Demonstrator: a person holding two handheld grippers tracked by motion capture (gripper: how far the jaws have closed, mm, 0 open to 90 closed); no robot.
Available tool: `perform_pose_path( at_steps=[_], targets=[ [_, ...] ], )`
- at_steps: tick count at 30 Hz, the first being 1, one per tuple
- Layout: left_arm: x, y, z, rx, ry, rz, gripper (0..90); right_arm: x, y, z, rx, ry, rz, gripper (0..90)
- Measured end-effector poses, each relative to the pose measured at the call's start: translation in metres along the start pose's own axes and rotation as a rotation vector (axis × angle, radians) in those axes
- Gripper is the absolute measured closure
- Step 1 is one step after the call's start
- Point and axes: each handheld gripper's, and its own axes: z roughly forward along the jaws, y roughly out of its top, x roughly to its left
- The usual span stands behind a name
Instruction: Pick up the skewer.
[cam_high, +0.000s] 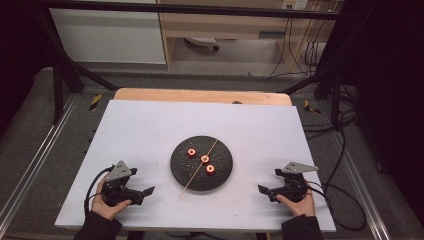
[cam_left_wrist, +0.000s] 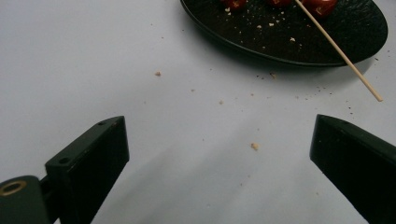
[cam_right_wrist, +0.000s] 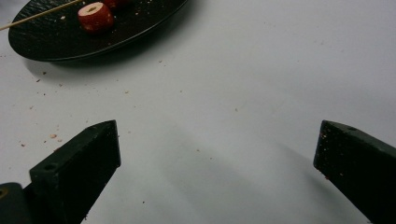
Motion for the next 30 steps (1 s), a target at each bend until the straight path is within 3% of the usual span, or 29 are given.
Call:
perform_pose_path(
  at_steps=[30],
  targets=[
    [-0.032, 0.025, 0.012, 0.052, 0.003, 0.046, 5.2, 0.001, 0.0, 0.002, 0.005, 0.001, -0.004, 0.9]
  ],
)
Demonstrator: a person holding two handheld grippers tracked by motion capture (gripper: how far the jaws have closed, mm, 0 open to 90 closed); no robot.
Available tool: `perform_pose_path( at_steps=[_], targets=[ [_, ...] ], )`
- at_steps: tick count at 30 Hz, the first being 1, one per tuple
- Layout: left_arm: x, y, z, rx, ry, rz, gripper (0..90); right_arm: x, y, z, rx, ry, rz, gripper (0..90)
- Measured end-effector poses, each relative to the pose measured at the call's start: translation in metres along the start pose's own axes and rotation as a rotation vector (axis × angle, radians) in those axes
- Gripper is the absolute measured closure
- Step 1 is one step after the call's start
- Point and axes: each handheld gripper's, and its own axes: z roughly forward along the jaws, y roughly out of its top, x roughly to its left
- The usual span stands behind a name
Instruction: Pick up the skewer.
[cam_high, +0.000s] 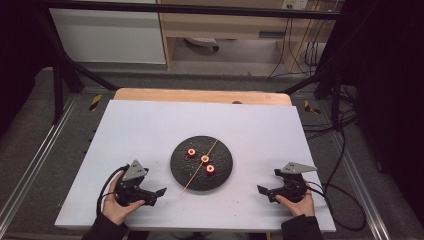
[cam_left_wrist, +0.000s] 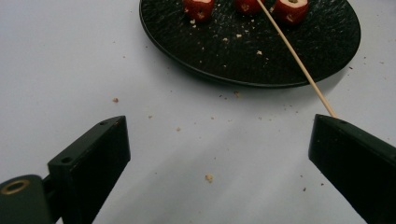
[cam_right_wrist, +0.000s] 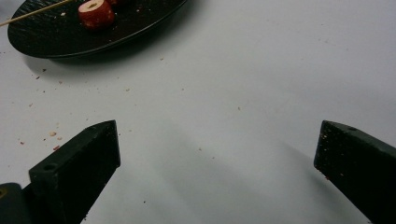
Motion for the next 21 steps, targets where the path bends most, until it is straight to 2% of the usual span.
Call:
perform_pose_path(
  at_steps=[11, 16, 21],
  targets=[
    [-0.013, 0.014, 0.004, 0.021, 0.004, 0.019, 6.5, 0.0, 0.001, 0.0, -0.008, -0.006, -0.003, 0.8],
    [-0.019, 0.026, 0.006, 0.023, 0.005, 0.021, 7.5, 0.0, 0.001, 0.0, -0.005, -0.01, -0.005, 0.8],
    [-0.027, 0.04, 0.015, 0.053, 0.011, 0.034, 7.8, 0.0, 0.001, -0.001, -0.005, -0.011, -0.001, 0.9]
  ],
)
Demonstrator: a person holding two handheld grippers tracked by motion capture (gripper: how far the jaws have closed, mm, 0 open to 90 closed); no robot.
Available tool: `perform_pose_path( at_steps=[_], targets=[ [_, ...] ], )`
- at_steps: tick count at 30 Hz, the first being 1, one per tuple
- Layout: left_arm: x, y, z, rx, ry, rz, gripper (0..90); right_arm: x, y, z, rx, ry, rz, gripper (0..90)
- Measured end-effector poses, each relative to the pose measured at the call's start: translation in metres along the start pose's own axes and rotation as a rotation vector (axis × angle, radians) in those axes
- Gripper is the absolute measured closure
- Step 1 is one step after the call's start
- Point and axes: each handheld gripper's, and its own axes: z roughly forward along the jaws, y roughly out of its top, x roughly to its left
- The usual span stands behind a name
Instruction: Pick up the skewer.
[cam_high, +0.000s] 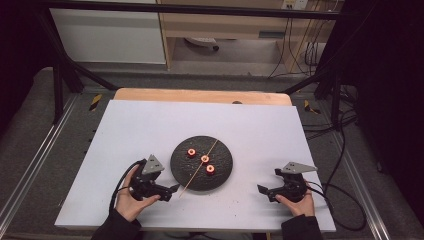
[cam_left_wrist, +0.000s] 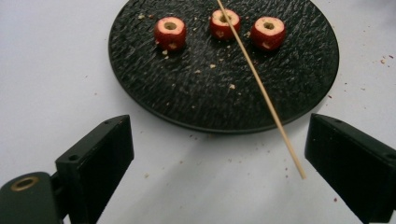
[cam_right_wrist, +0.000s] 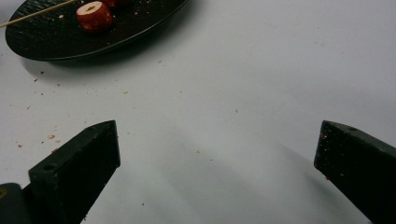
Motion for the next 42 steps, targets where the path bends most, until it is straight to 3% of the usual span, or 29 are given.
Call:
perform_pose_path(
  at_steps=[9, 20, 27, 28, 30, 36, 42],
  targets=[
    [-0.016, 0.019, 0.02, 0.043, 0.008, 0.0, 10.3, 0.0, 0.0, 0.0, 0.0, 0.001, -0.001, 0.9],
    [-0.027, 0.036, 0.042, 0.103, 0.037, -0.007, 21.4, 0.0, 0.0, 0.0, -0.001, 0.003, 0.0, 1.0],
    [-0.03, 0.043, 0.05, 0.132, 0.07, -0.006, 37.1, 0.0, 0.0, 0.0, -0.002, 0.006, 0.001, 1.0],
    [-0.031, 0.044, 0.051, 0.135, 0.069, 0.003, 45.8, 0.0, 0.0, 0.0, -0.003, 0.007, -0.001, 1.1],
    [-0.033, 0.046, 0.053, 0.139, 0.079, 0.005, 50.8, 0.0, 0.0, 0.0, 0.0, 0.008, 0.0, 1.1],
    [-0.035, 0.048, 0.059, 0.15, 0.059, -0.028, 62.2, 0.0, 0.0, 0.0, -0.003, 0.009, -0.002, 1.1],
    [-0.039, 0.049, 0.063, 0.178, 0.072, -0.025, 70.2, 0.0, 0.0, 0.0, -0.003, 0.01, -0.004, 1.1]
  ],
)
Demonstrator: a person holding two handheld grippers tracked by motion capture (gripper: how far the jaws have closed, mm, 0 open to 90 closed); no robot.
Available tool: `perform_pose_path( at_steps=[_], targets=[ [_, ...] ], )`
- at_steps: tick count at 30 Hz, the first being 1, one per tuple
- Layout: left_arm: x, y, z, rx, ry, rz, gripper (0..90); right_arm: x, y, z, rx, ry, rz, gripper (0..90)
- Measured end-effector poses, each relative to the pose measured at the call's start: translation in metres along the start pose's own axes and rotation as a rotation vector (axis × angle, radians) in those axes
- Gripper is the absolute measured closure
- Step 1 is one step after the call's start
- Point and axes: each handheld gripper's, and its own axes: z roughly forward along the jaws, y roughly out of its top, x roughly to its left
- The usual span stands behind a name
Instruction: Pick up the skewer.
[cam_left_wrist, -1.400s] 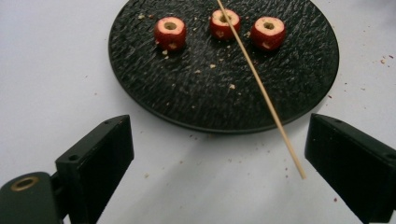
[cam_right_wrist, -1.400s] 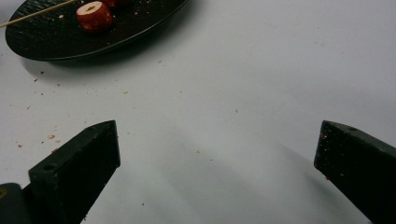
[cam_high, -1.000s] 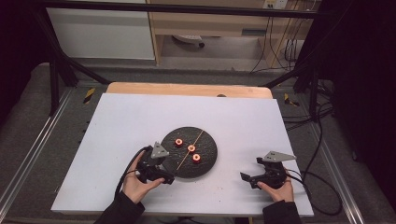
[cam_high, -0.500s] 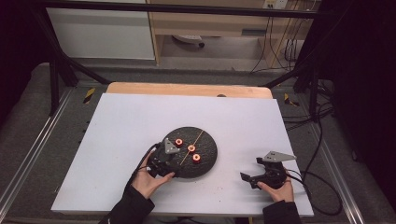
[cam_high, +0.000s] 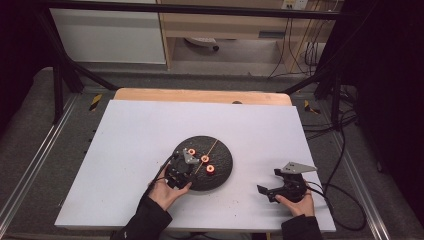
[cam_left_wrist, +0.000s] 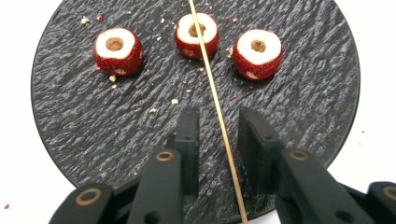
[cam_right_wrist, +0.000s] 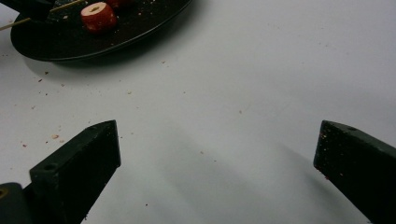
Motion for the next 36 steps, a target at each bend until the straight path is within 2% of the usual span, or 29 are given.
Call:
perform_pose_path(
  at_steps=[7, 20, 28, 36],
  targets=[
    [-0.003, 0.003, 0.004, 0.046, 0.017, 0.0, 77.6, 0.0, 0.0, 0.0, 0.0, 0.0, 0.0, 1.1],
    [-0.006, 0.006, 0.005, 0.074, 0.038, -0.011, 87.4, 0.0, 0.0, 0.0, 0.004, 0.004, 0.002, 1.1],
    [-0.005, 0.006, 0.003, 0.062, 0.044, -0.025, 88.0, 0.0, 0.0, 0.0, 0.008, 0.005, 0.004, 1.1],
    [0.0, 0.001, -0.011, 0.006, 0.033, -0.025, 88.1, 0.0, 0.0, 0.0, 0.005, 0.002, 0.001, 1.1]
  ],
)
